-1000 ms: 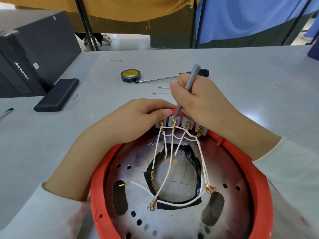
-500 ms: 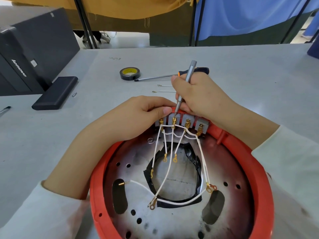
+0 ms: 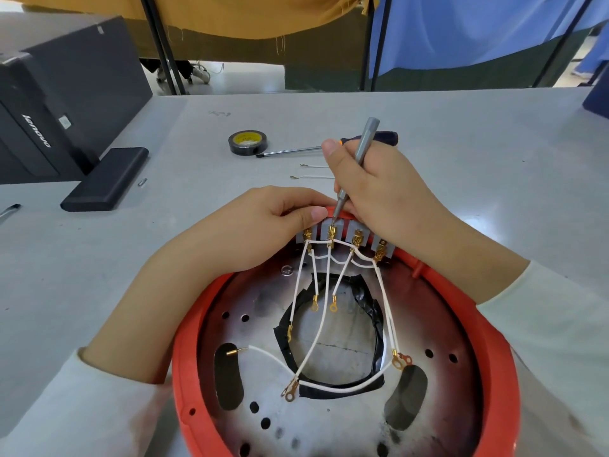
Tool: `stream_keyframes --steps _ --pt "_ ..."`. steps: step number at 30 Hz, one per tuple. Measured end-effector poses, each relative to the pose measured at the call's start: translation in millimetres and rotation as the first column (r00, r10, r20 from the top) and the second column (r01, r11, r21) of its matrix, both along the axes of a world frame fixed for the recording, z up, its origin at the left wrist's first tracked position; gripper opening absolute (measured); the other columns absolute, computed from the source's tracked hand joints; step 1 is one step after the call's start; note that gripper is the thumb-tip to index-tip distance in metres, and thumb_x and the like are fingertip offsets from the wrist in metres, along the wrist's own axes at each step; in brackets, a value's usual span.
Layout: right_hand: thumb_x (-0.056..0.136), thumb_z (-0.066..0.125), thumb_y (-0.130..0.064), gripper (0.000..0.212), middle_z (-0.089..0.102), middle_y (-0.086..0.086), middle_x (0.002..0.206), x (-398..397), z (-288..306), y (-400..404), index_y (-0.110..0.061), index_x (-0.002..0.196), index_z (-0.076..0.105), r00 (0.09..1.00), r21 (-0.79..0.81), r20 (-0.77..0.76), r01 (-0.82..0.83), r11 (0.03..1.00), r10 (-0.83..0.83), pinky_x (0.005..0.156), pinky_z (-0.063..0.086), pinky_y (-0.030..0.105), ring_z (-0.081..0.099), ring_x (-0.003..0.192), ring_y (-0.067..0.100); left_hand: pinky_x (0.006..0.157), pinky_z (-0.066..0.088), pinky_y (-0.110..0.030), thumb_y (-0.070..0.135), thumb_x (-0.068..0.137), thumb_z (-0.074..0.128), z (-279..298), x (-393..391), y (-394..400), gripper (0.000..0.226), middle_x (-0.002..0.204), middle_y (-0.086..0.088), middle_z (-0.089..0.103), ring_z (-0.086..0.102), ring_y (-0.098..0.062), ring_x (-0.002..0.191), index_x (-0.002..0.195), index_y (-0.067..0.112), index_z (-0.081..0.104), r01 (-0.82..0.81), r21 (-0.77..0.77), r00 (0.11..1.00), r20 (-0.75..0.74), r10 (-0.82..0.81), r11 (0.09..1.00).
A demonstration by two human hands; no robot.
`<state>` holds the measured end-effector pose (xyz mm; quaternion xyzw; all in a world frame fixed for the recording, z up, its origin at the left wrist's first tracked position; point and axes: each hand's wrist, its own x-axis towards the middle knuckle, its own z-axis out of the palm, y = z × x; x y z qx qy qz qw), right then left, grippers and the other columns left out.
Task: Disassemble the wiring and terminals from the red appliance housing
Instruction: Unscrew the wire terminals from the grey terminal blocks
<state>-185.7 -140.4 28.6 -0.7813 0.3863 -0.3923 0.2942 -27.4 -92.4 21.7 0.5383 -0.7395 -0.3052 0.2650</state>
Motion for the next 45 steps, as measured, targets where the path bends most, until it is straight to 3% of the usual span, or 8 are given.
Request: stream_keyframes --steps 12,16,19,22,25,32,35,45 --pt "0.101 0.040 -0.035 0.044 0.041 -0.010 0.052 1 1 -2 -0.018 0.061 0.038 0.999 -0.036 -0.029 -0.023 0.999 0.022 0.049 0.038 0.016 0.049 0.041 0.002 0.092 0.037 -0.005 0.036 0.096 0.046 1 0 0 0.024 0.112 0.026 0.064 0.054 0.012 0.106 0.111 0.044 0.063 -0.006 -0.011 0.999 0.039 0.007 1.000" --pt "0.101 0.040 -0.036 0.044 0.044 -0.010 0.049 2 1 1 -0.022 0.059 0.038 0.998 -0.069 -0.055 -0.009 0.998 0.006 0.056 0.045 0.031 0.050 0.043 0.004 0.091 0.036 -0.004 0.035 0.096 0.046 0 -1 0 0.024 0.112 0.026 0.064 0.054 0.012 0.105 0.111 0.044 0.063 -0.006 -0.010 0.999 0.046 0.006 1.000" --pt "0.101 0.041 -0.033 0.045 0.045 -0.009 0.050 4 3 -1 -0.021 0.058 0.040 0.999 -0.009 -0.036 -0.007 1.000 0.007 0.060 0.049 0.036 0.048 0.046 0.005 0.089 0.036 -0.004 0.033 0.096 0.047 1 -1 0 0.024 0.112 0.024 0.065 0.055 0.011 0.103 0.110 0.042 0.063 -0.007 -0.019 0.999 0.046 0.008 1.000" --pt "0.101 0.042 -0.030 0.046 0.046 -0.007 0.050 6 4 -6 -0.018 0.056 0.042 1.000 0.104 -0.009 0.010 0.995 -0.009 0.058 0.050 0.030 0.049 0.047 0.005 0.095 0.037 -0.010 0.030 0.097 0.047 1 -1 0 0.025 0.113 0.022 0.065 0.056 0.008 0.106 0.113 0.039 0.064 -0.006 -0.012 0.999 0.039 0.006 1.000" --pt "0.100 0.042 -0.029 0.046 0.046 -0.006 0.051 7 5 -8 -0.019 0.055 0.042 1.000 0.167 0.016 -0.001 0.986 -0.002 0.062 0.053 0.034 0.050 0.051 0.009 0.093 0.037 -0.009 0.030 0.097 0.047 2 -2 0 0.025 0.112 0.021 0.065 0.056 0.008 0.104 0.113 0.039 0.064 -0.011 -0.005 0.999 0.043 0.011 1.000" --pt "0.101 0.042 -0.029 0.045 0.044 -0.008 0.049 5 5 -3 -0.017 0.057 0.040 1.000 0.076 -0.001 0.001 0.997 0.000 0.048 0.047 0.022 0.046 0.042 0.002 0.096 0.039 -0.015 0.031 0.097 0.047 2 -2 0 0.025 0.112 0.021 0.066 0.056 0.005 0.107 0.112 0.040 0.064 -0.029 -0.005 0.998 0.053 0.030 1.000" --pt "0.101 0.042 -0.030 0.045 0.043 -0.008 0.044 -3 7 -1 -0.016 0.058 0.043 0.998 0.030 0.036 0.042 0.999 -0.043 0.042 0.035 0.010 0.044 0.039 0.002 0.098 0.040 -0.020 0.034 0.097 0.046 3 -2 1 0.025 0.111 0.020 0.066 0.057 0.002 0.107 0.114 0.039 0.064 -0.031 0.014 0.999 0.043 0.030 0.999" --pt "0.098 0.049 -0.034 0.042 0.046 -0.007 0.037 -16 2 6 -0.017 0.060 0.043 0.999 0.069 0.036 -0.001 0.998 -0.002 0.043 0.036 0.009 0.044 0.037 0.002 0.099 0.038 -0.017 0.034 0.097 0.046 3 -2 2 0.025 0.114 0.023 0.064 0.054 0.007 0.108 0.115 0.039 0.063 -0.030 0.011 0.998 0.054 0.030 0.999"
